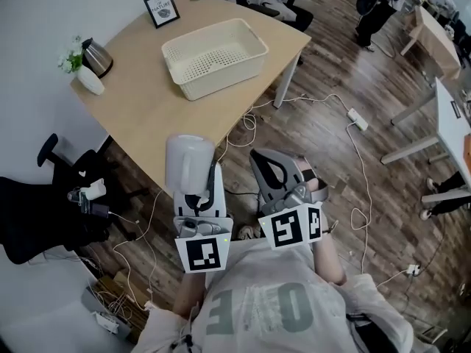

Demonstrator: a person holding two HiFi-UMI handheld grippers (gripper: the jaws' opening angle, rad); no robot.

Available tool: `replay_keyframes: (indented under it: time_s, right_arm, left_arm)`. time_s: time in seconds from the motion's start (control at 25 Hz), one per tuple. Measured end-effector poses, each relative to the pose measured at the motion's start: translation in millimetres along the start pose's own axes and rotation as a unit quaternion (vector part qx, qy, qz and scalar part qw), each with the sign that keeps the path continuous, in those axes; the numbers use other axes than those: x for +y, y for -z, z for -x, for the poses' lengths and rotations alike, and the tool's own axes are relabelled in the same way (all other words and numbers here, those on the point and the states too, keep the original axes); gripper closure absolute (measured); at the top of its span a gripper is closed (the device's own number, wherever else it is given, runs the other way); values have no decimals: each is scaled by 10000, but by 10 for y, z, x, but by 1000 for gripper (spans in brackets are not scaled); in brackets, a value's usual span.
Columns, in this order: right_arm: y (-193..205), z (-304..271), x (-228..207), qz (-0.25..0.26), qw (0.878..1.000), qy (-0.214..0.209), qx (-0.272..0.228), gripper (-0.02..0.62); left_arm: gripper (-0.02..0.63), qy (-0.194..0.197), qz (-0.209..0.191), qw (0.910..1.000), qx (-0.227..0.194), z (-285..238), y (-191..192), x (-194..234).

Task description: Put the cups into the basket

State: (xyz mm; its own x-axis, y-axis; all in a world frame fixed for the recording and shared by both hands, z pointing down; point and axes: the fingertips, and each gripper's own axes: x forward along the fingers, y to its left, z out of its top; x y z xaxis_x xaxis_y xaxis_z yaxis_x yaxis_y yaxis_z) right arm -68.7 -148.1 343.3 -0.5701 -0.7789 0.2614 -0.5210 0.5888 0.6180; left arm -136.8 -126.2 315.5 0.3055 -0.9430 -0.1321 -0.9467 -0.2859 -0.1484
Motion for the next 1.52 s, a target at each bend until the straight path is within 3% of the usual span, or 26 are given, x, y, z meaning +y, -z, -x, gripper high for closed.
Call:
replay_keyframes:
  time_s: [0.16, 0.28, 0.4, 0.48, 0.64, 0.84, 1.0, 1.4, 1.52]
  right_arm:
    - [119, -294, -269, 138, 9997, -159, -132, 597]
    - [199, -449, -477, 112, 9991, -289, -306, 597]
    - [267, -527, -679, 89, 9977, -415, -527, 597]
    - [300, -599, -803, 137, 9968, -448, -652, 597]
    - [370, -773, -992, 293, 9953, -482, -790, 597]
    - [545, -793, -1147, 240, 9932, -769, -839, 597]
    - [705, -922, -1236, 658, 9912, -824, -797, 597]
    - [678, -1175, -1439, 714, 9896, -819, -945, 597]
    - [700, -1319, -1447, 679, 9899, -907, -850, 597]
  left_arm:
    - [561, -254, -48, 9997, 37, -350, -29, 98]
    - [563, -555, 144, 9984, -17, -590, -48, 170]
    - [563, -462, 315, 9984, -38, -879, -102, 156]
    - [563, -465, 221, 9986, -106, -1053, -146, 170]
    - [563, -835, 76, 9962, -240, -1298, -192, 248]
    - [565, -1004, -32, 9949, -109, -1510, -151, 187]
    - [565, -1185, -303, 9925, -38, -1639, -137, 131]
    - [565, -1322, -319, 9906, -143, -1868, -90, 237]
    - [565, -1292, -165, 9914, -76, -2003, -11, 336]
